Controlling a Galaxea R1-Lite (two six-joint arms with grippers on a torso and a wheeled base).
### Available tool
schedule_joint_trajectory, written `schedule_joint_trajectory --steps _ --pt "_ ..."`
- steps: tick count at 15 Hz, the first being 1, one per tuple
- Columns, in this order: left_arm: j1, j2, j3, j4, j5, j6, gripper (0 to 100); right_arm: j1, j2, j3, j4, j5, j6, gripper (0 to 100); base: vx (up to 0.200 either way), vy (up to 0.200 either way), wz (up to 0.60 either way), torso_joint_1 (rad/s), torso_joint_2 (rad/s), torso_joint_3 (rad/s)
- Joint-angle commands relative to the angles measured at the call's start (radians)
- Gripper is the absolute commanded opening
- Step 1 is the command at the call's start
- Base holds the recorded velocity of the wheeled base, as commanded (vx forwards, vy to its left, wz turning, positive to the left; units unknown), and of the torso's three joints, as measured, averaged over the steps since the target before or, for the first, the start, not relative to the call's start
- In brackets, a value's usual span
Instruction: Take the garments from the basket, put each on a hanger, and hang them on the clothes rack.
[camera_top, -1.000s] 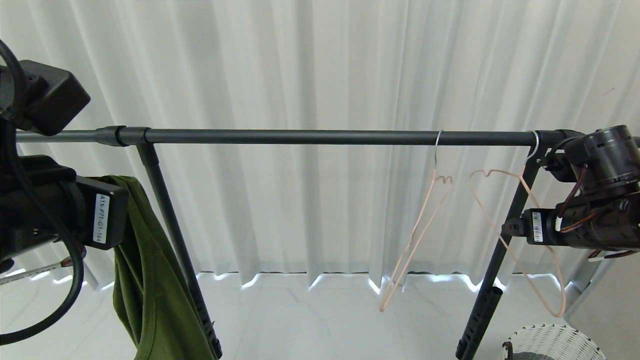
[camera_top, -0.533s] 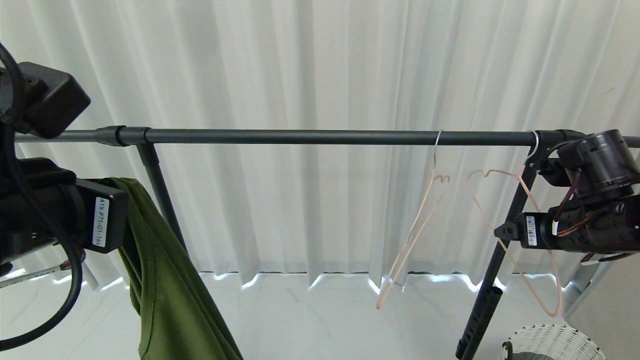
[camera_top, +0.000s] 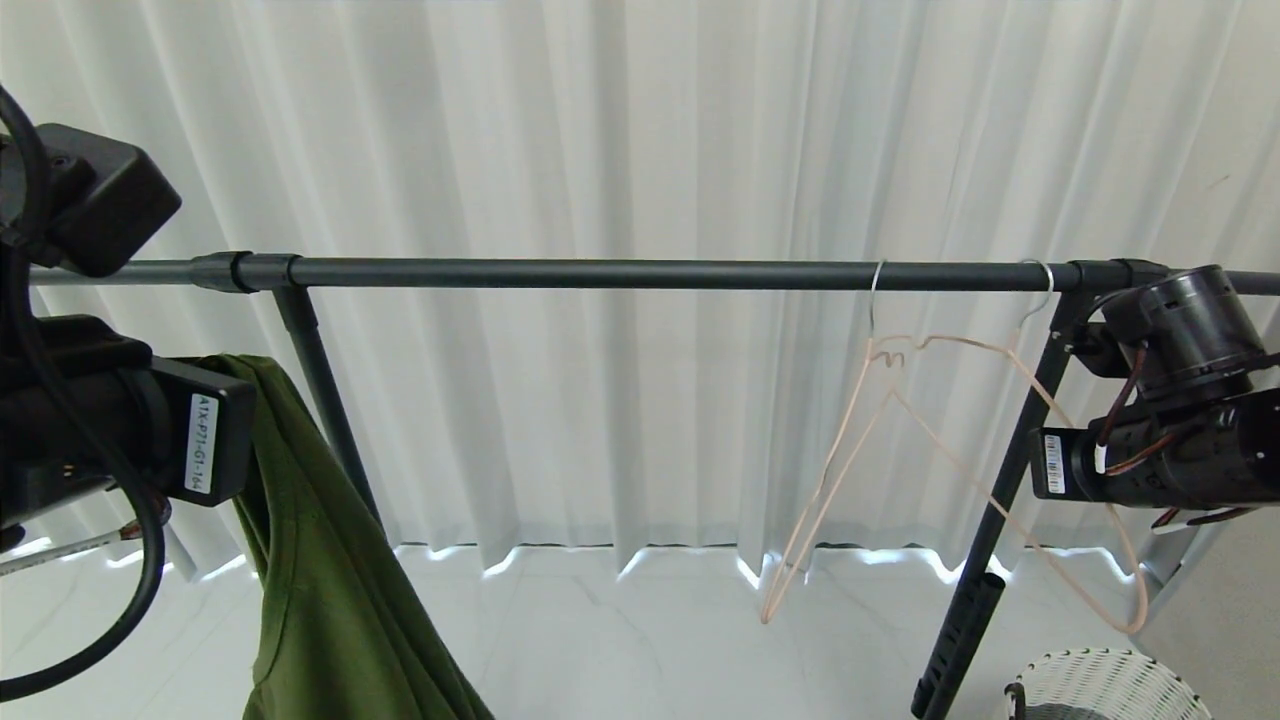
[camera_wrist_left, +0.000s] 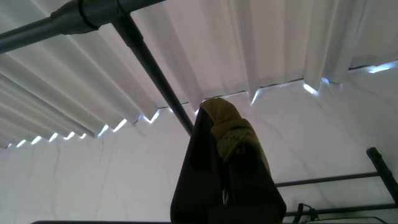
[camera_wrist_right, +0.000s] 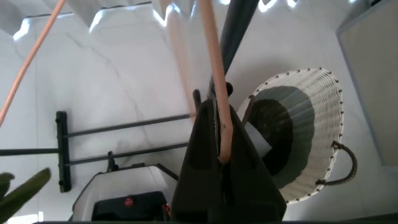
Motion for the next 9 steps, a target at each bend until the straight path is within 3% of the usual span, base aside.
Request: schedule_joint_trajectory --steps 1,9 --pt "0.001 0.002 0.0 0.0 0.001 0.0 0 0.001 -0.009 0.0 0.001 -0.001 -0.001 0 0.0 0.0 0.0 0.0 0.0 0.0" --pt "0.001 -0.008 0.001 0.0 0.001 0.001 0 0.003 -0.111 0.003 -0.003 -0.001 -0.009 0 0.0 0.0 0.0 0.0 0.0 0.0"
